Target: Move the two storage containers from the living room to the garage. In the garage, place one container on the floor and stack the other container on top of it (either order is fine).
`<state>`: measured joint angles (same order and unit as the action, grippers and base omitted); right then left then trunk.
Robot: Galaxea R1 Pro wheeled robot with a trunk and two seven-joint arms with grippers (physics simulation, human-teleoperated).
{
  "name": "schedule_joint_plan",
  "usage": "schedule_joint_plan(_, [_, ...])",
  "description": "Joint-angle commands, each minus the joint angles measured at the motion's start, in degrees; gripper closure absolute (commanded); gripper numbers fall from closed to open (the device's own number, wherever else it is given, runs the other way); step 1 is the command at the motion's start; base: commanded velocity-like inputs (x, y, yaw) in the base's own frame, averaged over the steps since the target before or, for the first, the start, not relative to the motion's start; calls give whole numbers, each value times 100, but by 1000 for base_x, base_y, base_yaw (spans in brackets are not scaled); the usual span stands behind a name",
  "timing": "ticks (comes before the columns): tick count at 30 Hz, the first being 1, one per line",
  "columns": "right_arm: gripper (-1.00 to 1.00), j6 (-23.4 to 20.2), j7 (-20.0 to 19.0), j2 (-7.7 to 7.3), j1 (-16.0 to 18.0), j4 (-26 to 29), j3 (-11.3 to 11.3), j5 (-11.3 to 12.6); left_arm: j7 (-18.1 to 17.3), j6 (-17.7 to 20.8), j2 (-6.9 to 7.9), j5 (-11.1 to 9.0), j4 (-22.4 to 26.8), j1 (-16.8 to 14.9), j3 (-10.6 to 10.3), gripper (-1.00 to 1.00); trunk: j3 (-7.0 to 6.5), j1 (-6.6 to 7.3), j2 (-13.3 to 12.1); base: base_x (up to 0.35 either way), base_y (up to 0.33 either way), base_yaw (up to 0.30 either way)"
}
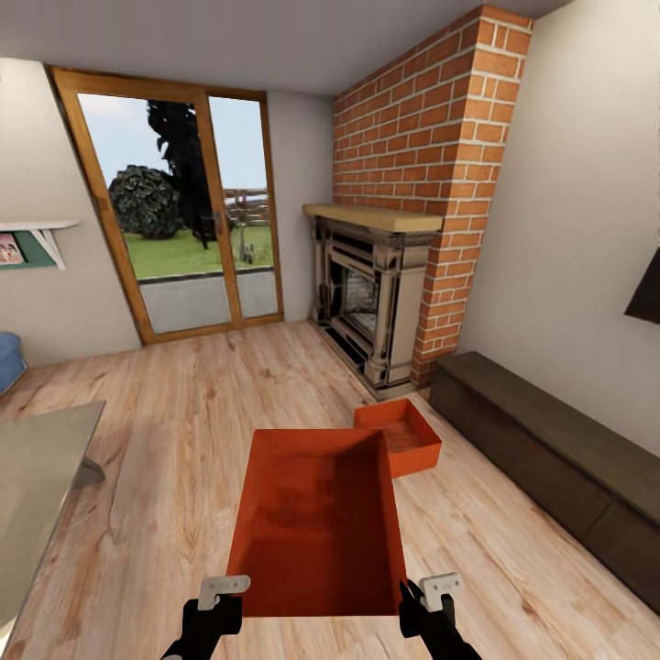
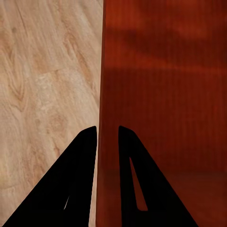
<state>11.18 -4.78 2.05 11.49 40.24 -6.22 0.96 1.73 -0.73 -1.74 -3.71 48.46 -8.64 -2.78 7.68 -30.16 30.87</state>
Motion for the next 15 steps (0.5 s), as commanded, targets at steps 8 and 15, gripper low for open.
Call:
schedule_joint_plan(8, [100,16,-49,-3,3,-16,-19,-6,65,-6,7,-7,14,-6,10,100,-209,174,-314,0,0,0])
schedule_joint_plan(15, [100,16,-49,-3,3,-16,-19,-5,64,2,6,-7,14,-6,12,100,-378,328,-594,0,0,0])
